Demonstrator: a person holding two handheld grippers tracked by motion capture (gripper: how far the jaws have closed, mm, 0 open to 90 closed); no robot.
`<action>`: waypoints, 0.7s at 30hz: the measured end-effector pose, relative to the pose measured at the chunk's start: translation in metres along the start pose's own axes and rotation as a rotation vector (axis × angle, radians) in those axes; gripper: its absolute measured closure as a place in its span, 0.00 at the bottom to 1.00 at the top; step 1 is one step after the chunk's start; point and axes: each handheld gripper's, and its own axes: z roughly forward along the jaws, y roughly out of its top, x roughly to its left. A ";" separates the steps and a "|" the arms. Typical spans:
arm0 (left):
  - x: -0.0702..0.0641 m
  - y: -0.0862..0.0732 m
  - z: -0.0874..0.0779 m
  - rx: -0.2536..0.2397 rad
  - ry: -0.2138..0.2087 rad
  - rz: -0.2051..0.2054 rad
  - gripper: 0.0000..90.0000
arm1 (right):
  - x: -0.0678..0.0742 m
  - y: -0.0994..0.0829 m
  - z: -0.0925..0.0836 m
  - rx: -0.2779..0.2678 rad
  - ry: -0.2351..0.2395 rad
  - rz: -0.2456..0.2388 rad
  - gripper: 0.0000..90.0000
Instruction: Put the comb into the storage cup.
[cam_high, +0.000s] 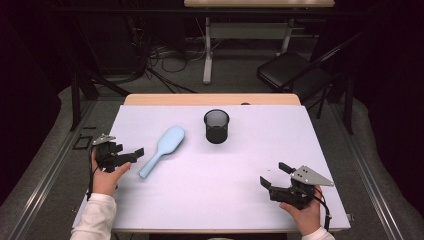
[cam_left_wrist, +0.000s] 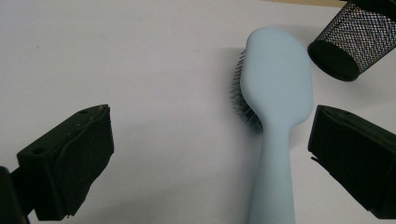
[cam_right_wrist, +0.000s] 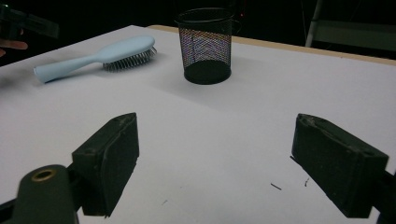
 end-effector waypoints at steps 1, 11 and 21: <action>0.000 0.000 0.000 0.000 0.000 0.000 0.01 | 0.000 0.000 0.000 0.000 0.001 0.002 0.16; -0.001 0.002 -0.004 0.003 -0.015 -0.002 0.01 | 0.000 0.000 0.001 0.000 0.001 0.006 0.16; -0.005 0.006 -0.009 -0.004 -0.015 0.012 0.01 | 0.000 -0.001 0.001 0.003 0.003 0.003 0.16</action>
